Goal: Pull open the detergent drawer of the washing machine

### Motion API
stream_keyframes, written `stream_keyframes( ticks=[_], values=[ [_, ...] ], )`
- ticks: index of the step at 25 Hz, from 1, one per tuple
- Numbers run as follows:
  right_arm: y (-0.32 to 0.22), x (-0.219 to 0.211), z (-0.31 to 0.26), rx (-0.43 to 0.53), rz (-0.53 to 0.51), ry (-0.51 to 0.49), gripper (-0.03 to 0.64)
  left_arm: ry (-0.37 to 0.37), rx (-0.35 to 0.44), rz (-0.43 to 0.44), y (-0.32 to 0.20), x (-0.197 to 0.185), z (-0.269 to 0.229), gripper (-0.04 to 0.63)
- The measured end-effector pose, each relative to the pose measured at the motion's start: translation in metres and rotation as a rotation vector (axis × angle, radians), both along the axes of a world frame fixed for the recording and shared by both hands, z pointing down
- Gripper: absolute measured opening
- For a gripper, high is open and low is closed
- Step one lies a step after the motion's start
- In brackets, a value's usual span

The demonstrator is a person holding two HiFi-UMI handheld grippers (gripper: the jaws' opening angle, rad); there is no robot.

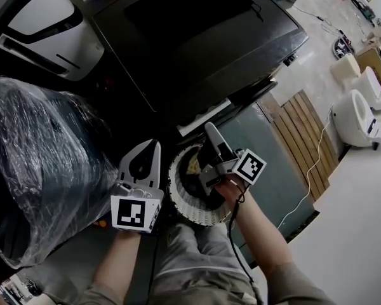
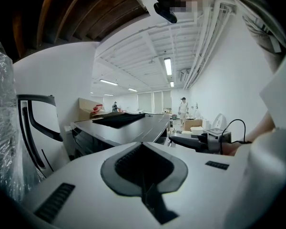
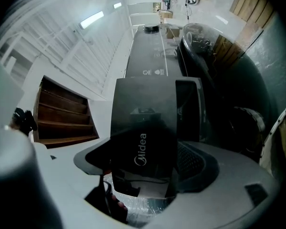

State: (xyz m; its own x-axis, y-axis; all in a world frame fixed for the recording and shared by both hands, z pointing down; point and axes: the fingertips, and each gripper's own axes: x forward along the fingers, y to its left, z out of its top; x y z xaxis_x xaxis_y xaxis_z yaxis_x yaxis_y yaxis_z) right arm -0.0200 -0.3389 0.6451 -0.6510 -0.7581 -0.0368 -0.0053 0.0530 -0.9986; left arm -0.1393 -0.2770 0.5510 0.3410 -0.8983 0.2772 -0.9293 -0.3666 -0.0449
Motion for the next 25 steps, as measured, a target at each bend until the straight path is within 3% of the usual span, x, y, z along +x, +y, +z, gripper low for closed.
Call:
stream_keyframes(
  ticks=[4,8,25],
  values=[
    [0.019,0.014,0.0,-0.008,0.007,0.003,0.43,0.024,-0.021,-0.004,0.004,0.004,-0.002,0.015],
    [0.037,0.029,0.001,-0.02,0.02,0.009,0.43,-0.007,-0.008,0.029,0.009,0.009,-0.002,0.015],
    [0.08,0.063,0.003,-0.068,0.073,0.014,0.416,0.005,-0.015,0.069,0.035,0.028,-0.013,0.015]
  ],
)
